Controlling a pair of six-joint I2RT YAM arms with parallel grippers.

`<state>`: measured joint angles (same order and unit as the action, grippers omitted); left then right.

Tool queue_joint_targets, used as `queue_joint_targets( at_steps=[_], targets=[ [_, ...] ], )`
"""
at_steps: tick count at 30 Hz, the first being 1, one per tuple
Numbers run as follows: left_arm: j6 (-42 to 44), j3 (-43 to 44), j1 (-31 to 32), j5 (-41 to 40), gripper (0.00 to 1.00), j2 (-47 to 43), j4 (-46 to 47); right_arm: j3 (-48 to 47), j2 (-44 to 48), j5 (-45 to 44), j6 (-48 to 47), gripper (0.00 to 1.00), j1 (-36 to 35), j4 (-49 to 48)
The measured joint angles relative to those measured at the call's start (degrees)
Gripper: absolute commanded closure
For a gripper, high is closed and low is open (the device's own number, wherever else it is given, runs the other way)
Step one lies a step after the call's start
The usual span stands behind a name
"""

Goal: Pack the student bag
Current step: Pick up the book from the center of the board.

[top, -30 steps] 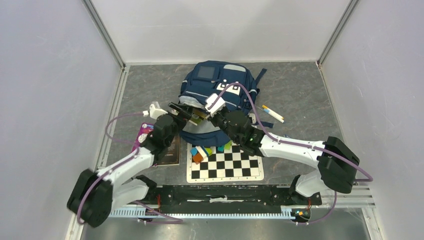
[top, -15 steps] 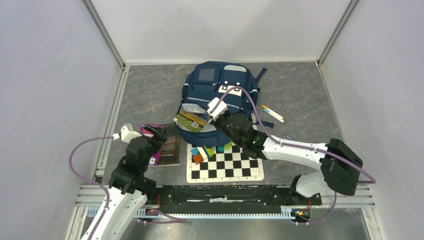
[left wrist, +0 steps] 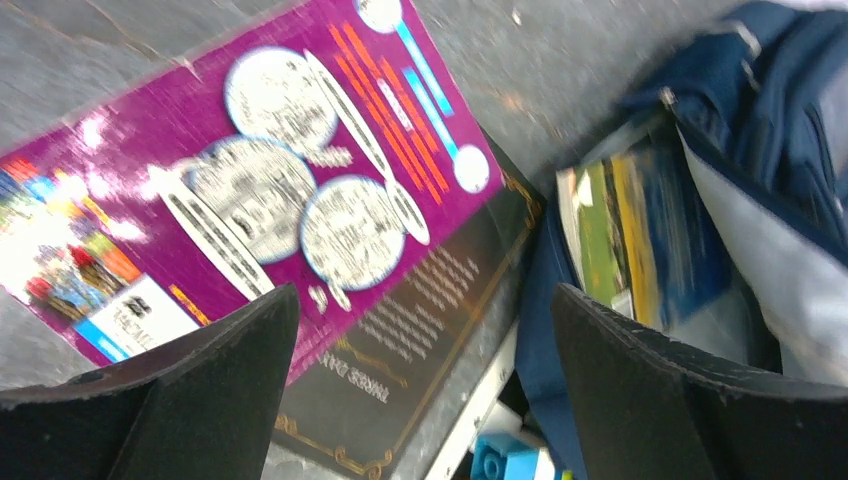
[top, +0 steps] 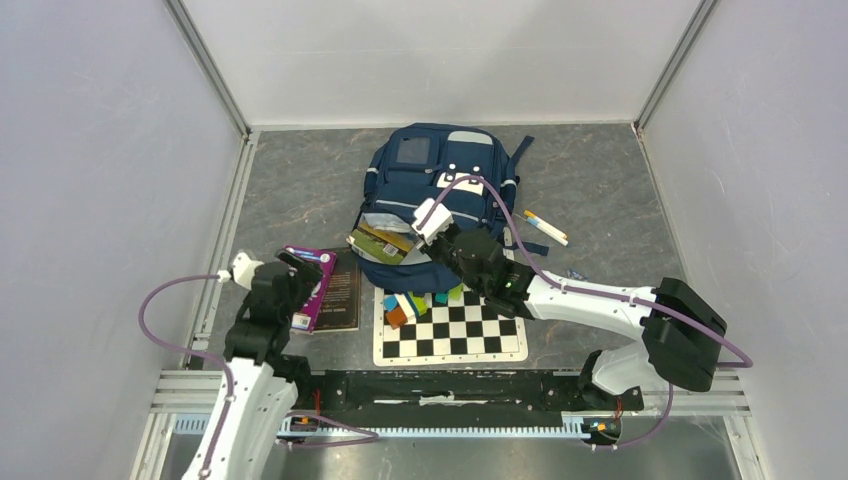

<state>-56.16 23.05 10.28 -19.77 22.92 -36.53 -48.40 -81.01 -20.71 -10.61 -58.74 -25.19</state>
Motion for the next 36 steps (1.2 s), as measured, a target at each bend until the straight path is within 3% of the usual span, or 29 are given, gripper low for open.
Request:
queue_joint_targets(
  at_steps=[6,13,21,28,36],
  targets=[
    [4.37,2.69,-20.24,10.03,0.0,10.69,4.15,-0.46,-0.33,0.26,-0.42,1.0,-0.02,1.29],
    [4.74,1.9,-34.4,12.92,0.0,6.4,2.49,-2.38,-1.55,0.66,-0.83,1.0,-0.02,3.48],
    [2.71,-1.97,-35.93,11.96,0.0,3.74,-1.66,-2.38,-1.55,1.31,-1.29,1.0,-0.02,5.49],
    [-2.16,-2.05,-35.98,2.89,0.0,-1.05,-7.48,-2.38,-1.97,1.75,-1.22,1.0,-0.02,6.45],
    [-4.35,-6.16,-36.0,1.44,0.0,1.53,-5.66,-3.1,-4.0,2.86,-1.01,1.0,-0.02,7.52]
  ],
)
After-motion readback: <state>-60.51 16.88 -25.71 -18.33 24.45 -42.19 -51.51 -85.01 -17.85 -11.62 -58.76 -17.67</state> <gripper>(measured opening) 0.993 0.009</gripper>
